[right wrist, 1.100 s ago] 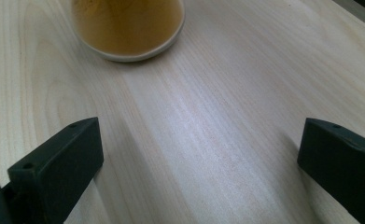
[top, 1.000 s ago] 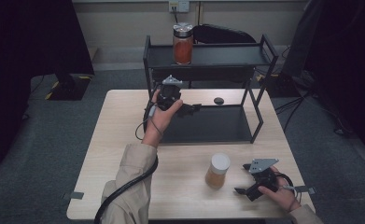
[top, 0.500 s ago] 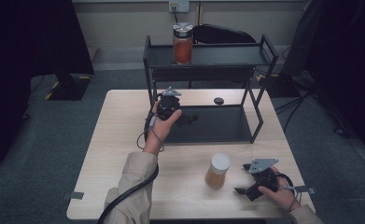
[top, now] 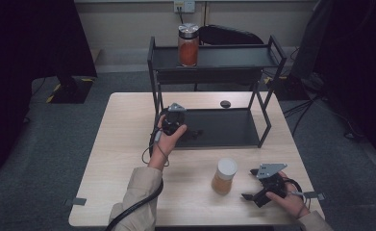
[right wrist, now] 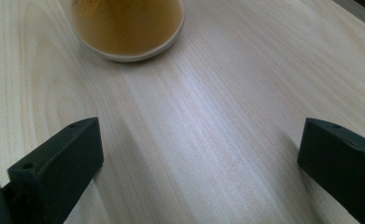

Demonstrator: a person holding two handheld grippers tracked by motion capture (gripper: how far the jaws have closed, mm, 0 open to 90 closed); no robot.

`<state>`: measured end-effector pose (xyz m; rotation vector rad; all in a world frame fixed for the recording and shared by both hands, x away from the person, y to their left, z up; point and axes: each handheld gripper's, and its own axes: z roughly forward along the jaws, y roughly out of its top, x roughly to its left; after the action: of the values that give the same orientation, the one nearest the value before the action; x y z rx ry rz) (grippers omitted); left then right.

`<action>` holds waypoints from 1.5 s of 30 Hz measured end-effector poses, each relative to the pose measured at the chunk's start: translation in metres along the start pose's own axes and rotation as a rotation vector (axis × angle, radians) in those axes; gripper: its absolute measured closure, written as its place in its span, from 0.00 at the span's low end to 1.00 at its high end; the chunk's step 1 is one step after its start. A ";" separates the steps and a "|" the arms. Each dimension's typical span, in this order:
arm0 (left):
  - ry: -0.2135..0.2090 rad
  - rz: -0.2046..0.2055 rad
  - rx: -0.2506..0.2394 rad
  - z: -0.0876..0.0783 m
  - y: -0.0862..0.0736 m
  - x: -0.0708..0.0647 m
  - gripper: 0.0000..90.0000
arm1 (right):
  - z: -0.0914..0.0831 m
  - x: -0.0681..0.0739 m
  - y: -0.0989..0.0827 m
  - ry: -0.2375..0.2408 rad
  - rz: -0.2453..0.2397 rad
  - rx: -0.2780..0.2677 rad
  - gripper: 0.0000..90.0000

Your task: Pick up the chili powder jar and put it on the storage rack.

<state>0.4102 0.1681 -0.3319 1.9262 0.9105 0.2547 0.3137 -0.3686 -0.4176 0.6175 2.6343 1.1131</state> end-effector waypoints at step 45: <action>0.068 -0.016 0.053 -0.001 -0.082 -0.013 0.02 | 0.000 0.000 0.000 0.000 -0.002 0.001 0.00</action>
<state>0.3603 0.1817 -0.3968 1.9683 0.9859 0.2907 0.3138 -0.3686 -0.4175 0.6155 2.6349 1.1120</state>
